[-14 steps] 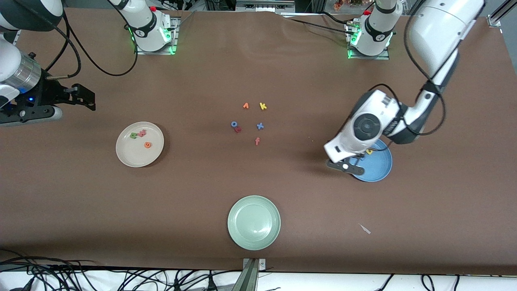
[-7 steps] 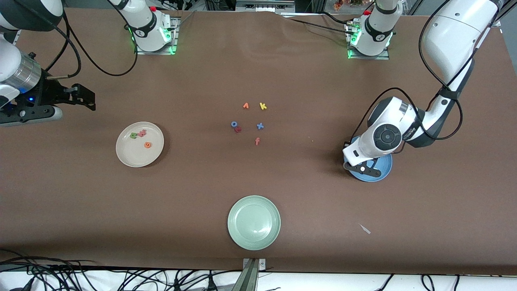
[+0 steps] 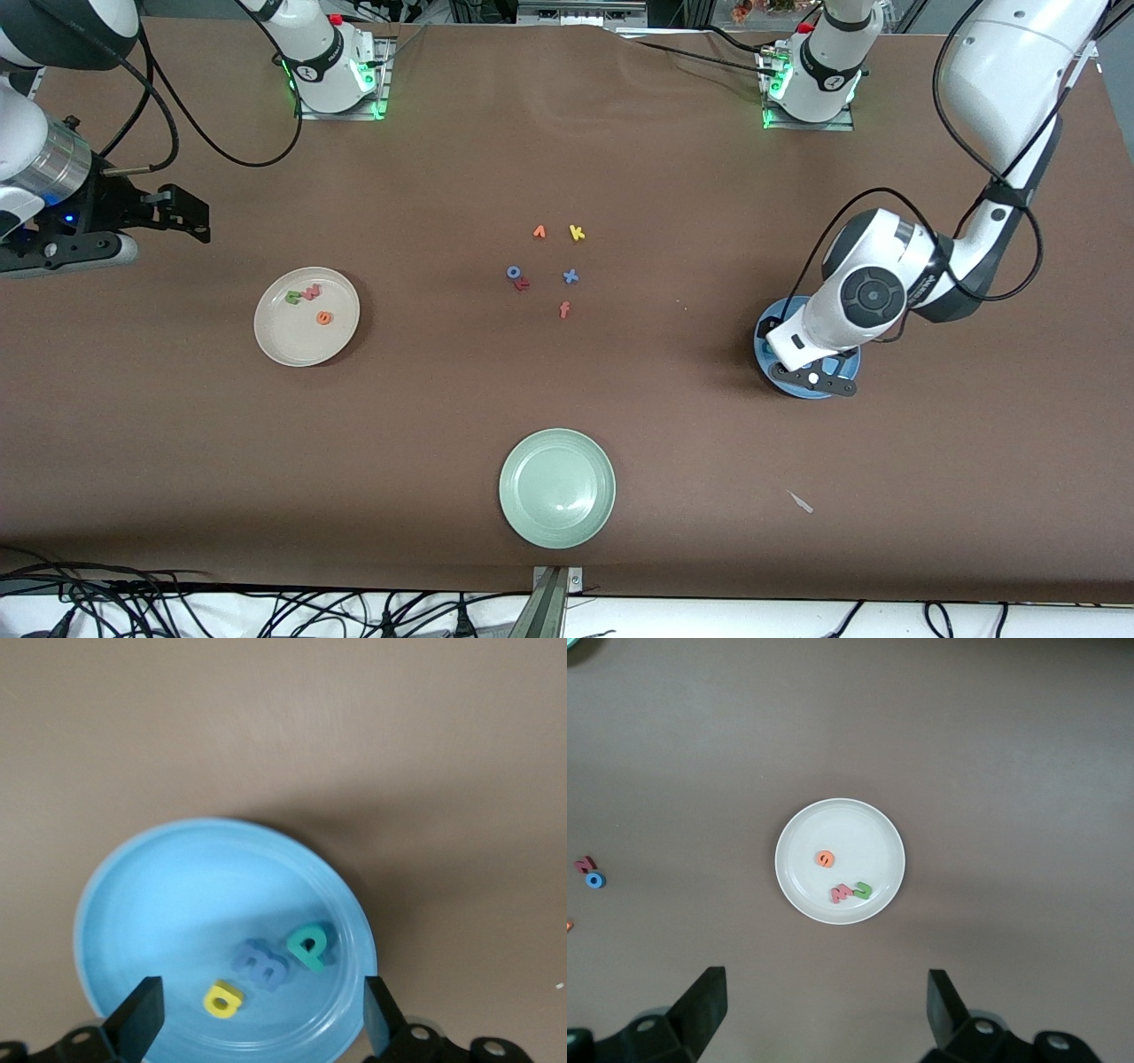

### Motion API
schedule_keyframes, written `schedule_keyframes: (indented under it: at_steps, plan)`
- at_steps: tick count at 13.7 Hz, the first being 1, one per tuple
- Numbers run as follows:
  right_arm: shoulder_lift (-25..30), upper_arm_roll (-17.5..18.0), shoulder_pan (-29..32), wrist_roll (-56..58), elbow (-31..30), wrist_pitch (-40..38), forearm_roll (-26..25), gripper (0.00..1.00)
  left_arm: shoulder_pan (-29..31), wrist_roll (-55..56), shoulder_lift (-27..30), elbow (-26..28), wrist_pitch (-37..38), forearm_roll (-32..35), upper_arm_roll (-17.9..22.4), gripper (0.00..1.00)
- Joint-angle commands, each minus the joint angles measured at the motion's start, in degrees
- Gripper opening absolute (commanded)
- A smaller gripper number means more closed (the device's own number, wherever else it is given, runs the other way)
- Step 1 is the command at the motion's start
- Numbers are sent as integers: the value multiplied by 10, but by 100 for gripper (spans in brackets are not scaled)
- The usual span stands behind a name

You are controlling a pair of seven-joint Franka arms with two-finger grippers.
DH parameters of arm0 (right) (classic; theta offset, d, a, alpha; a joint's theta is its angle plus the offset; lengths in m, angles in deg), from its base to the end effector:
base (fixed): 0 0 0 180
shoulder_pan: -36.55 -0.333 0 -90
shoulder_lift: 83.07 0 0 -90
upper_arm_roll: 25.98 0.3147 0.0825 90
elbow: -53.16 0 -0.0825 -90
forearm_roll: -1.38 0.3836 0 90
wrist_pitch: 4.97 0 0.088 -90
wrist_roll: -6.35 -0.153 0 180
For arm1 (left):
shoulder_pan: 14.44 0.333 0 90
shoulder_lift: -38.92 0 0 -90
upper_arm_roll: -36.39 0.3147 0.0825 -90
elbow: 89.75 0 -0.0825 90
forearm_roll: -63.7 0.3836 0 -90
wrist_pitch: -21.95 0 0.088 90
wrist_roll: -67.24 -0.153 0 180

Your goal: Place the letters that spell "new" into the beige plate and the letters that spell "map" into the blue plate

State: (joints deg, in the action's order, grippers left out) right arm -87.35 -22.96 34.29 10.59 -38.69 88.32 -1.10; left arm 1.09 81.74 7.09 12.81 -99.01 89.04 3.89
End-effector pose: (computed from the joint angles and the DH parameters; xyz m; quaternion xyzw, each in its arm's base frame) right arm 0.5745 0.0458 0.5247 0.9959 0.0847 -0.0245 0.0198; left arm 0.6184 -0.1353 0.2240 -0.9898 0.1237 0.0489 0.0504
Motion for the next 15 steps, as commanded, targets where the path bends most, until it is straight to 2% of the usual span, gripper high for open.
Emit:
schedule_keyframes:
  at_steps: [1,3,5,7,8,10,11,12,14,15]
  plan:
    - [-2,4,2,3,5,-7,-5,100,4,-5,51,-28,40,-6,-12,100]
    - [-2,4,2,3,5,-7,-6,100,-3,-7,55,-98,119,-34,-25,100]
    - [-3,4,2,3,5,-6,-5,100,-31,-6,83,-121,142,-71,-11,100]
    - [-5,4,2,3,5,-6,-6,100,-63,-6,134,-119,146,-145,43,100]
    - [-5,4,2,3,5,-6,-6,100,-93,-6,157,-118,155,-165,87,100]
    - [-5,4,2,3,5,-7,-5,100,-166,-7,195,-115,162,-177,183,100]
    - [-5,4,2,3,5,-6,-5,100,-176,-7,209,-115,165,-184,209,100]
    - [-5,4,2,3,5,-6,-5,100,-177,-8,227,-113,165,-211,220,100]
    - [-5,4,2,3,5,-6,-5,100,-174,-15,265,-77,165,-275,238,100]
    - [-5,4,2,3,5,-6,-6,100,-171,-18,284,-58,167,-282,243,100]
